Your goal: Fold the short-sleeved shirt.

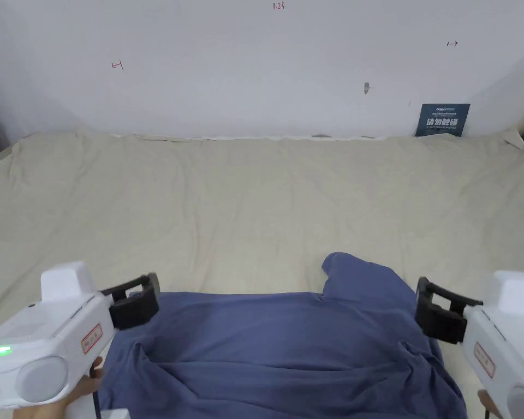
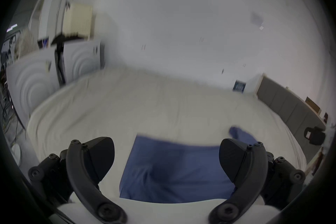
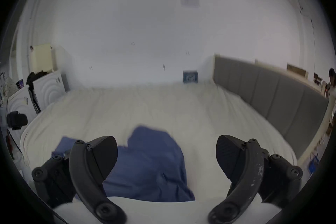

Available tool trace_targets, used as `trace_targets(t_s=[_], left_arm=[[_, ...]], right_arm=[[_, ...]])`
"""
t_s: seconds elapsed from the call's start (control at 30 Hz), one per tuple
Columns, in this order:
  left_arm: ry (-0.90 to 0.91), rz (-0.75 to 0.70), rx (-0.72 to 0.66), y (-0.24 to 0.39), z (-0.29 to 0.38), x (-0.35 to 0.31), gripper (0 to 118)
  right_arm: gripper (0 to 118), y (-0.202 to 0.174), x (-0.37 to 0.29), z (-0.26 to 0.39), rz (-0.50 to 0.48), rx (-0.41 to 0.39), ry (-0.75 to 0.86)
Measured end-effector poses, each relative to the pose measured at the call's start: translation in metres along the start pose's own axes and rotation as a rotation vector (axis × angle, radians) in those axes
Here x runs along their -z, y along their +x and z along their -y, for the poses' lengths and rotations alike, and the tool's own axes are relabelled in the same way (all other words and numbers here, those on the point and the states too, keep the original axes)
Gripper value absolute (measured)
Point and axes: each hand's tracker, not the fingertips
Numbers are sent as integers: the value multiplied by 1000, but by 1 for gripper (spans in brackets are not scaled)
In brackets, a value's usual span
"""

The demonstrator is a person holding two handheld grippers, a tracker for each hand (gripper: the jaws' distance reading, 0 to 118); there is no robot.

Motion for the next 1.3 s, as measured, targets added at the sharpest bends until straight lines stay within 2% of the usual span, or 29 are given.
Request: trace_targets(t_s=[0.07, 0.1, 0.13, 0.2, 0.23, 0.27, 0.3, 0.37, 0.63, 0.77, 0.93, 1.07, 1.1, 1.13, 1.17, 1.2, 1.23, 1.27, 1.3], left_arm=[[110, -14, 36, 15, -9, -9, 109], [160, -23, 55, 22, -11, -12, 100], [187, -23, 77, 28, -12, -15, 86], [213, -16, 111, 37, -11, -18, 35], [209, -13, 112, 39, -9, -17, 8], [202, -8, 122, 42, -8, -16, 1], [190, -4, 129, 43, -6, -16, 0], [168, 51, 138, 41, -3, -16, 0], [68, 24, 157, 32, -2, 10, 0], [-157, 31, 189, 16, -5, 63, 0], [-397, 122, 42, -18, -8, 145, 0], [-475, 70, 17, -39, 4, 205, 5], [-508, 69, 25, -45, 8, 221, 13], [-526, 66, 8, -50, 12, 235, 29], [-541, 69, -34, -53, 16, 243, 64], [-581, 95, -54, -58, 21, 257, 87], [-625, 87, -59, -62, 27, 270, 105], [-651, 53, -44, -62, 35, 280, 110], [-672, 18, -25, -62, 40, 283, 108]], right_arm=[[112, -12, -8, -13, -7, -27, 82], [111, -16, -12, -17, -5, -43, 119], [107, -21, -15, -20, 4, -60, 148], [77, -29, -20, -20, 20, -87, 192], [53, -31, -23, -20, 21, -93, 202], [11, -33, -25, -19, 21, -97, 218], [2, -35, -24, -18, 24, -98, 224], [1, -35, -24, -18, 28, -102, 219], [1, -29, -12, -18, 7, -93, 179], [1, -28, 3, -18, 3, -97, 160], [1, -29, 31, -18, 8, -97, 119], [1, -33, 57, -16, 14, -99, 85], [1, -35, 62, -15, 16, -99, 77], [1, -36, 69, -14, 19, -99, 67], [1, -37, 75, -13, 21, -99, 57], [1, -38, 82, -12, 23, -98, 48], [1, -39, 88, -10, 27, -99, 38], [1, -40, 93, -9, 30, -101, 28], [1, -41, 99, -7, 31, -102, 20]])
